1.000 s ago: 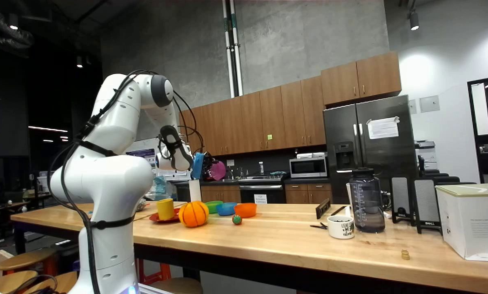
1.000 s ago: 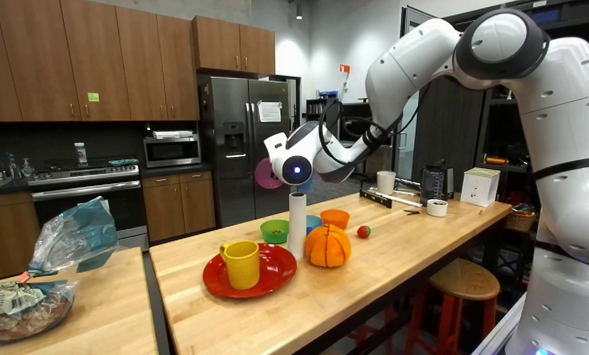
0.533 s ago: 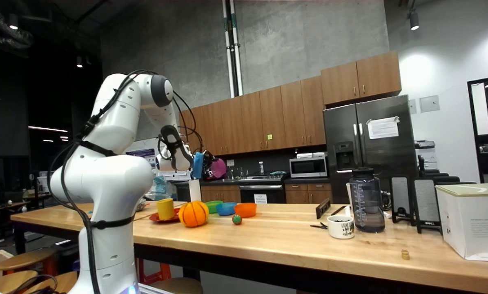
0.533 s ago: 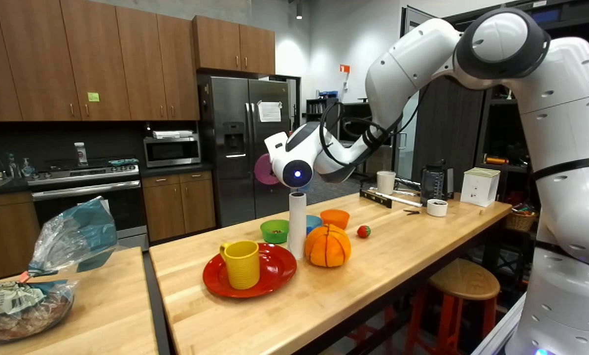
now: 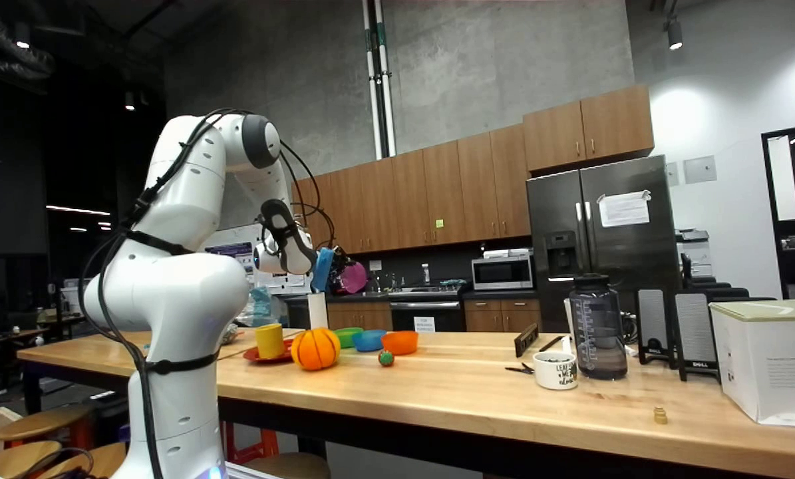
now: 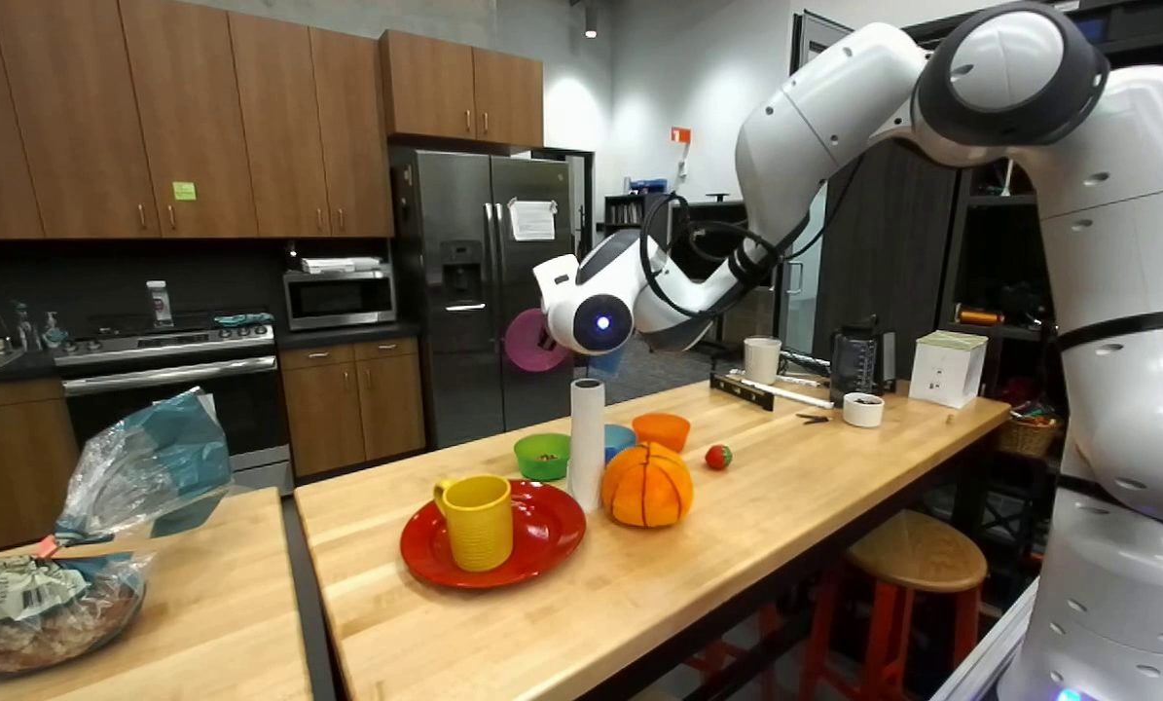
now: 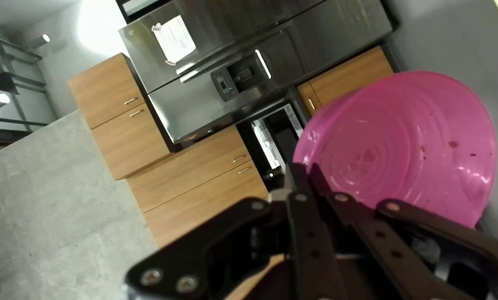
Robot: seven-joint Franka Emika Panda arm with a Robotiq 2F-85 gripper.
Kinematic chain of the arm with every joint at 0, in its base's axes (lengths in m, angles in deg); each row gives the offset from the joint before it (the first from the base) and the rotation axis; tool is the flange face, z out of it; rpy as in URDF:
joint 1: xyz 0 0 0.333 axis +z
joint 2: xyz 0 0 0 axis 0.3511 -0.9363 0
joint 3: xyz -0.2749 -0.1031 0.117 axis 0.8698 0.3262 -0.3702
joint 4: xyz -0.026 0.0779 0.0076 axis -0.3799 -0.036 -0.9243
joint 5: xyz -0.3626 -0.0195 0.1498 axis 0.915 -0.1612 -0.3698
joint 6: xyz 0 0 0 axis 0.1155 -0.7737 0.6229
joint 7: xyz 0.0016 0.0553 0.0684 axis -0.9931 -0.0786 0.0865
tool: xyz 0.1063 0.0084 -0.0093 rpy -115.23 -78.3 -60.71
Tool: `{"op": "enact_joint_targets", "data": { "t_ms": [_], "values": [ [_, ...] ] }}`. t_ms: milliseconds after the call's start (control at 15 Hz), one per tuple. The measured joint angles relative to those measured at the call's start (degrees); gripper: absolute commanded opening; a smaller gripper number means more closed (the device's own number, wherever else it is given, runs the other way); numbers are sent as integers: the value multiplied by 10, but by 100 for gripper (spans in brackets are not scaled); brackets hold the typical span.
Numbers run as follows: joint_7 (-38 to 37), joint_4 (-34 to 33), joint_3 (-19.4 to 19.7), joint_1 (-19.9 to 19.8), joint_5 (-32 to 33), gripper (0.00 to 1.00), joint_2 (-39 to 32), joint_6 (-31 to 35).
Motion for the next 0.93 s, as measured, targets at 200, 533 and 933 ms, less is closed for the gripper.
{"op": "enact_joint_targets", "data": {
  "t_ms": [200,533,933],
  "values": [
    [2,0,3,-16,-25,1,23,36],
    [27,-3,16,-38,-82,1,43,74],
    [113,-17,49,-71,-219,1,43,128]
  ]
}}
